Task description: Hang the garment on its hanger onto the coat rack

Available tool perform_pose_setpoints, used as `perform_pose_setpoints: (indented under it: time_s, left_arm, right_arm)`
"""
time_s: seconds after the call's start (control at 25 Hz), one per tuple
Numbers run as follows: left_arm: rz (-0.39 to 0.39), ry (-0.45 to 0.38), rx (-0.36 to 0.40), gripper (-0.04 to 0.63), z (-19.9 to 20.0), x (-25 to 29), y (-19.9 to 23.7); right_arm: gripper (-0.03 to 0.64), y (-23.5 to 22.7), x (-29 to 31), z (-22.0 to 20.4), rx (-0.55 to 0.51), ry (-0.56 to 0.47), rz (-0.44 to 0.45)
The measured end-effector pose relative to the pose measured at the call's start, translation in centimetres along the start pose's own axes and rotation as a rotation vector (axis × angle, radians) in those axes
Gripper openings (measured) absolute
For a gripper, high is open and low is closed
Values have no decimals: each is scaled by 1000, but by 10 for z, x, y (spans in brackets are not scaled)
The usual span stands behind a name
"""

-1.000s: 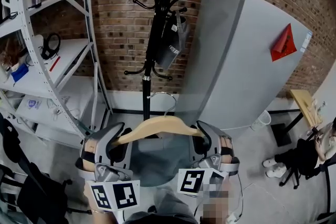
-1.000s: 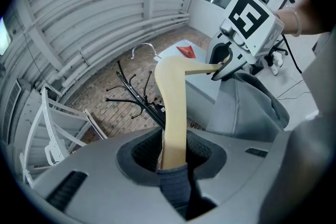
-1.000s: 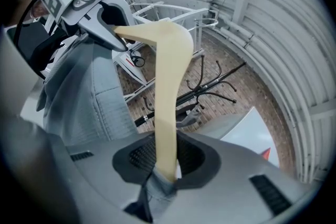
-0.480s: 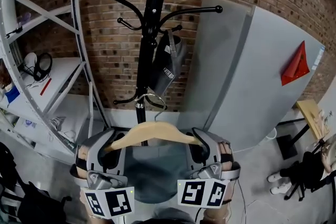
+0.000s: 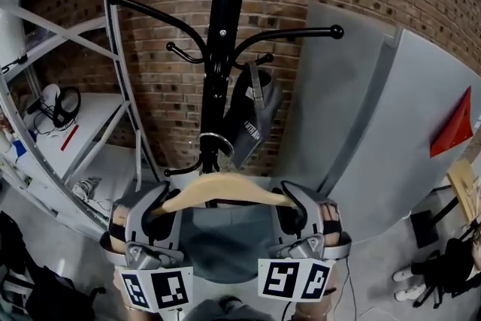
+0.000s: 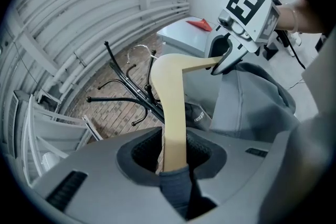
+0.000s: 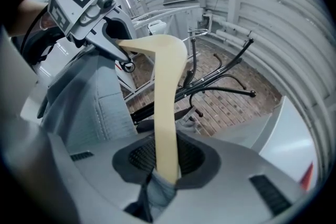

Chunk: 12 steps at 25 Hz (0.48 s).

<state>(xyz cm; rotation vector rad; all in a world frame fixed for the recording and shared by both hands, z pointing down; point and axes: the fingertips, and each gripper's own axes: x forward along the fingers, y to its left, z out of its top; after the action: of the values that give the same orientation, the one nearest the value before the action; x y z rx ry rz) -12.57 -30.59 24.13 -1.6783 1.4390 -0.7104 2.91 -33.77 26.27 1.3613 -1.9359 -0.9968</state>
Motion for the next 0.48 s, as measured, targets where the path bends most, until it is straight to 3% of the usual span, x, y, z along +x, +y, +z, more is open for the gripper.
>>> perform_pose_setpoints:
  time_s: [0.48]
  left_arm:
    - [10, -58, -15, 101, -18, 75, 24]
  right_arm:
    - [77, -17, 73, -3, 37, 23, -27]
